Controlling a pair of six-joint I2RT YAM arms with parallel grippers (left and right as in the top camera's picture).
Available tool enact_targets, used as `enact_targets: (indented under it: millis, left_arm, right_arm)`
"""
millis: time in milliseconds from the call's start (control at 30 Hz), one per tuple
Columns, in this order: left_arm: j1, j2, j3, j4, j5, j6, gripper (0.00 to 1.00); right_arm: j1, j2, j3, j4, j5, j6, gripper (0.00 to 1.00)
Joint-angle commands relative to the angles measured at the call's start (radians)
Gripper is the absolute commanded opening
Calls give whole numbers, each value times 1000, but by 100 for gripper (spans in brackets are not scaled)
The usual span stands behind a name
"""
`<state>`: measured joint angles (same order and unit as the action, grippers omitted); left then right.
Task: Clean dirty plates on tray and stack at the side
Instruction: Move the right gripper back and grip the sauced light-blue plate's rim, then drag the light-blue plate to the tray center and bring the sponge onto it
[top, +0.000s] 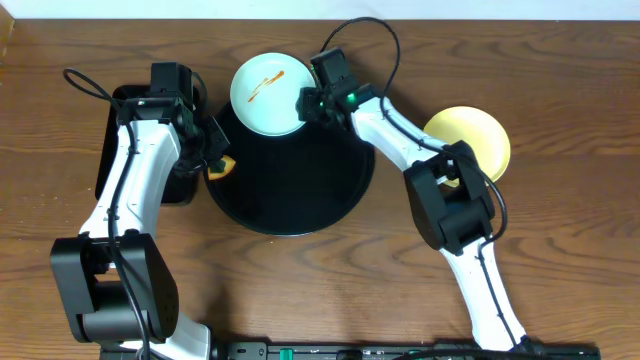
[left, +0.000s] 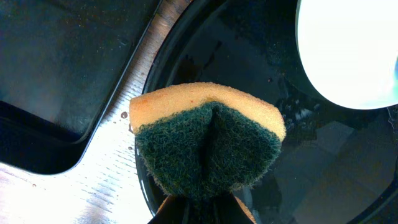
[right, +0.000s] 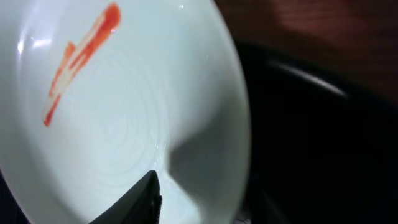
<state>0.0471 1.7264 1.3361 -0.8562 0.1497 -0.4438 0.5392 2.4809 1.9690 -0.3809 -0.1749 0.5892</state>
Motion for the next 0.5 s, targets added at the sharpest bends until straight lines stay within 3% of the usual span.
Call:
enact_targets:
  millis: [0,100,200,467]
  left_arm:
    - [2,5,10,-3,-20,10,8]
    - [2,5,10,-3,-20,10,8]
    - [2,5,10,-3,-20,10,8]
    - [2,5,10,-2,-20,10,8]
  right_arm:
    - [4,40,19,-3,27,40,38]
    - [4,40,19,-7,37,39,26]
    - [3,40,19,-30,37,37,3]
    - [-5,39,19,-206,32,-93,1]
